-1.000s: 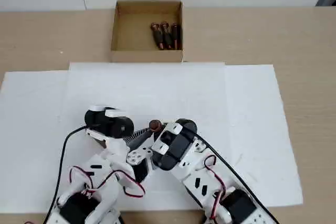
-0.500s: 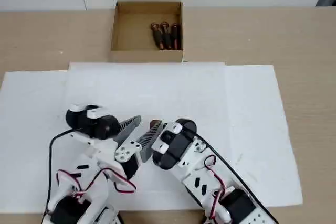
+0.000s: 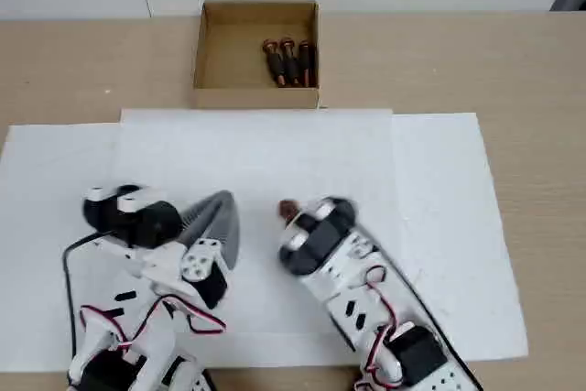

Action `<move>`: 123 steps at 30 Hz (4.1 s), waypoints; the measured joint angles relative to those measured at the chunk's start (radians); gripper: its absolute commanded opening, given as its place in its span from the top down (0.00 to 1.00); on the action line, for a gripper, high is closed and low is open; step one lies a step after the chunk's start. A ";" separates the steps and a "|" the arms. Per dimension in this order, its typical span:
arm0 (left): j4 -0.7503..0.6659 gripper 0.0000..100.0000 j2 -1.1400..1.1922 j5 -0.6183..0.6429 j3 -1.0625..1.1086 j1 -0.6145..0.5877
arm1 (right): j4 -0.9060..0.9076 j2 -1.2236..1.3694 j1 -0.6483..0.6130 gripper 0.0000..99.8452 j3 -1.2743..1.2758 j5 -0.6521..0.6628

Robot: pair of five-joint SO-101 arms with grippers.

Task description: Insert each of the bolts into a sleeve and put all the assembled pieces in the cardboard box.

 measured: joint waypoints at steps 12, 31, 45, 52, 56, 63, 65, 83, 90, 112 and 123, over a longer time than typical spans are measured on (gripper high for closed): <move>-0.012 0.99 0.000 -0.311 0.311 -0.374 | 0.000 0.094 0.132 1.00 -0.091 -0.157; -0.043 0.99 0.000 -0.377 0.413 -0.387 | -0.229 1.623 0.287 1.00 -1.284 -0.152; -0.046 0.99 0.000 -0.377 0.414 -0.387 | -0.253 2.636 0.256 1.00 -2.295 0.071; -0.046 0.99 0.000 -0.377 0.414 -0.387 | -0.253 2.852 0.170 0.99 -2.532 0.175; -0.046 0.99 0.000 -0.377 0.414 -0.387 | -0.253 2.908 0.164 0.96 -2.601 0.201; -0.046 0.99 0.000 -0.377 0.414 -0.387 | -0.213 2.912 0.163 0.81 -2.611 0.212; -0.046 0.99 0.000 -0.377 0.414 -0.387 | -0.196 2.911 0.160 0.82 -2.625 0.212; -0.046 0.99 0.000 -0.379 0.414 -0.387 | 0.565 2.834 0.167 1.00 -3.021 0.210; -0.046 0.99 0.000 -0.379 0.414 -0.387 | 0.865 2.831 0.187 1.00 -3.168 0.210; -0.046 0.99 0.000 -0.379 0.414 -0.387 | 0.931 1.880 0.126 0.99 -1.936 0.287; -0.046 0.99 0.000 -0.379 0.414 -0.387 | 0.931 1.685 -0.009 0.79 -1.478 0.592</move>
